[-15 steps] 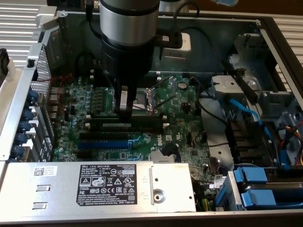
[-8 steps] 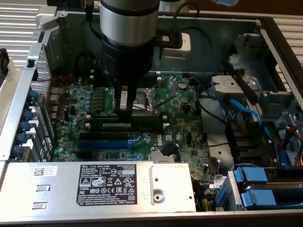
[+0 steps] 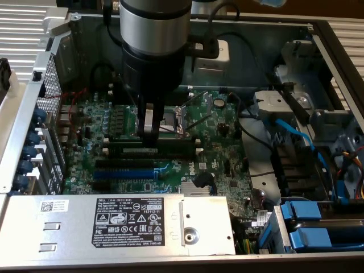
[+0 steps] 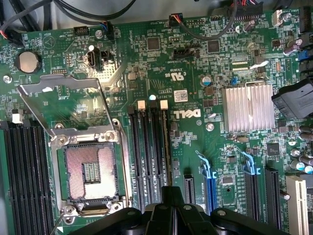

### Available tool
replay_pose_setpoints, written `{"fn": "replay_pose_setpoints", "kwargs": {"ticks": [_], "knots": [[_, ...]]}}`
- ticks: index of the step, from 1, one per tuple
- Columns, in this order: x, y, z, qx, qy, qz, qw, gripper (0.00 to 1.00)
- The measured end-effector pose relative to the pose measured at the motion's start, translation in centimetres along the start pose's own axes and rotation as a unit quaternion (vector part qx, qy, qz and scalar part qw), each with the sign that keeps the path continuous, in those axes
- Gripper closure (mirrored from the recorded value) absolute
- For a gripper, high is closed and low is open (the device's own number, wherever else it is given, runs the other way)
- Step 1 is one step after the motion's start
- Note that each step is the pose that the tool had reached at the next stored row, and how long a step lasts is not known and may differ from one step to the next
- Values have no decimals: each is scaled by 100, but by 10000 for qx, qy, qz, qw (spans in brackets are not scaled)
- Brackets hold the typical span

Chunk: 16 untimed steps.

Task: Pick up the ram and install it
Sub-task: 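Press down the ram until it locks into place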

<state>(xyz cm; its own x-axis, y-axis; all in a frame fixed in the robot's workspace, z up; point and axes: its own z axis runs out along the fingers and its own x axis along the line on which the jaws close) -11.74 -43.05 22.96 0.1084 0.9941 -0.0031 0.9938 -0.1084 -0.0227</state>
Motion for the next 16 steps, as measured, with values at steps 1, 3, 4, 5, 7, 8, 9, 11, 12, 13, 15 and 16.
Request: {"fn": "replay_pose_setpoints", "kwargs": {"ticks": [1,3,4,5,7,8,9,11,12,13,15,16], "knots": [[0,0,0,0,1,0,10000,90],[0,0,1,0,1,0,10000,90],[0,0,2,0,2,0,10000,90],[0,0,2,0,3,0,10000,90],[-2,0,2,0,4,0,10000,90],[-3,1,2,0,4,0,10000,90],[-4,0,2,0,4,0,10000,90],[-9,1,2,0,4,0,10000,90],[-9,1,2,0,4,0,10000,90],[-9,1,2,0,4,0,10000,90],[-10,1,2,0,4,0,10000,90],[-11,1,2,0,4,0,10000,90]]}}
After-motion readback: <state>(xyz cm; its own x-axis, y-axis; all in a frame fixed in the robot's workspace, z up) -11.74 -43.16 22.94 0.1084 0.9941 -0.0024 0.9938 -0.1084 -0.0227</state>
